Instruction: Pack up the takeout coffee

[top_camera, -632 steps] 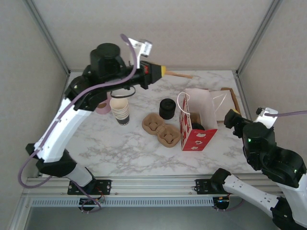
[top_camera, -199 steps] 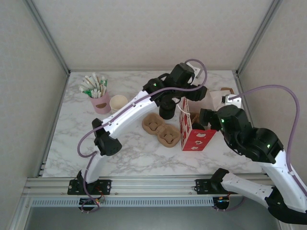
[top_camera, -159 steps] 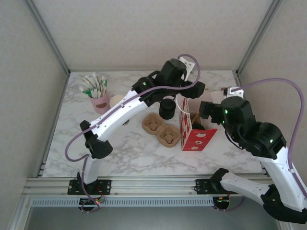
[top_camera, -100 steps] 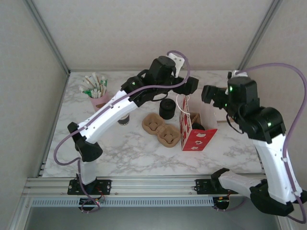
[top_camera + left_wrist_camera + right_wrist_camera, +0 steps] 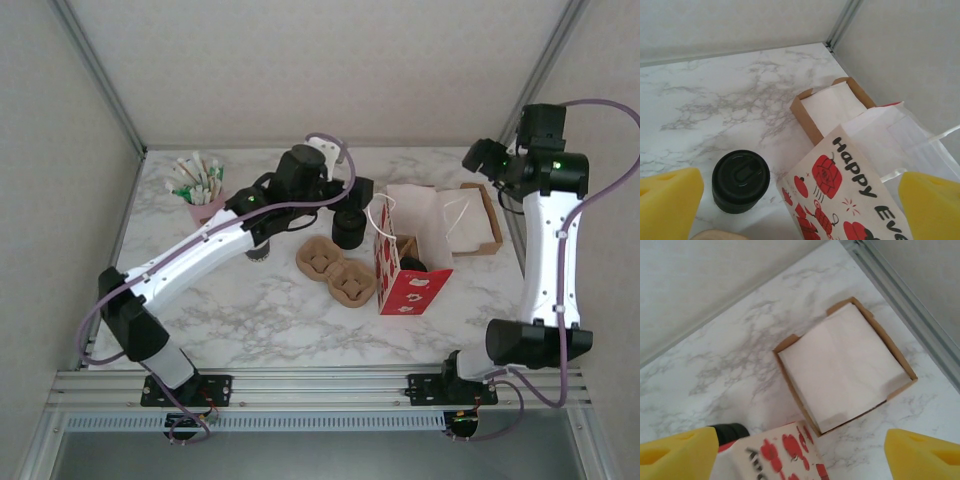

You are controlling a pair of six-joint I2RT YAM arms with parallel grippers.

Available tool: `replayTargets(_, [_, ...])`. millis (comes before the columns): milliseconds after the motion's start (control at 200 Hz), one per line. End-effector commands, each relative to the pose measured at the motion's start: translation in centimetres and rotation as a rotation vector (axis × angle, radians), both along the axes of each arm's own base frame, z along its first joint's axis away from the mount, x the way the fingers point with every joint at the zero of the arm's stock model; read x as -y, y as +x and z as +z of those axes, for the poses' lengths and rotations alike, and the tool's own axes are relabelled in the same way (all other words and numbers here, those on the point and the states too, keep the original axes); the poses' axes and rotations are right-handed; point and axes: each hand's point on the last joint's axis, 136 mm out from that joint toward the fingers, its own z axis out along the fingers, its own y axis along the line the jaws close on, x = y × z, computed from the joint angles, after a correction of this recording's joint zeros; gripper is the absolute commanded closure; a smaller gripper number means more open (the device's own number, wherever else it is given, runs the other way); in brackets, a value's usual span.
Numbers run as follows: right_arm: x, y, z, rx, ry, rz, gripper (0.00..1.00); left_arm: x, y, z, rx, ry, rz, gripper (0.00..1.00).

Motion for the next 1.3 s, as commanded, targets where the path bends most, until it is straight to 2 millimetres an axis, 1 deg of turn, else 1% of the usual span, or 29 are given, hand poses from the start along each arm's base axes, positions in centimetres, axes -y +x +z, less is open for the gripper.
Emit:
replayTargets(0, [0.8,0.6,-2.1,-0.062,0.040,-0.011,0.19,-1.3,0.1,2.5,0.049,-0.116,0.021,0.00])
replayTargets(50, [1.1,1.2,-3.5,-0.094,0.041,-0.015,0.22,-1.6,0.2,2.0,0.042,-0.126,0.019,0.00])
replayTargets(180, [1.1,2.7,-7.1,-0.162,0.056,0.003,0.26,-1.7,0.5,0.5,0.018,-0.150,0.001,0.00])
replayTargets(265, [1.3,3.5,-9.3,-0.218,0.058,0.005,0.29,-2.0,0.9,0.1,0.017,-0.149,0.012,0.00])
replayTargets(391, [0.9,4.8,-12.4,-0.265,0.082,0.028,0.33,-2.3,1.6,-0.6,0.007,-0.149,0.018,0.00])
replayTargets(516, [0.4,5.8,-15.6,-0.331,0.091,0.043,0.39,-2.3,2.0,-1.1,0.001,-0.148,0.014,0.00])
replayTargets(626, [0.4,6.6,-18.0,-0.384,0.062,0.036,0.40,-2.1,2.2,-1.3,-0.001,-0.145,0.008,0.00])
replayTargets(686, [0.4,7.0,-19.1,-0.412,0.039,0.031,0.41,-2.0,2.4,-1.5,-0.001,-0.141,0.007,0.00])
replayTargets(861, [0.7,8.2,-21.8,-0.469,0.001,0.013,0.47,-1.9,2.9,-1.6,0.000,-0.134,0.009,0.00])
replayTargets(1081, [0.3,9.5,-24.5,-0.507,-0.007,0.018,0.49,-2.0,3.2,-2.4,0.007,-0.116,0.014,0.00])
replayTargets(1297, [0.6,10.3,-27.2,-0.551,-0.022,0.018,0.49,-1.8,3.1,-2.3,0.024,-0.114,-0.006,0.00])
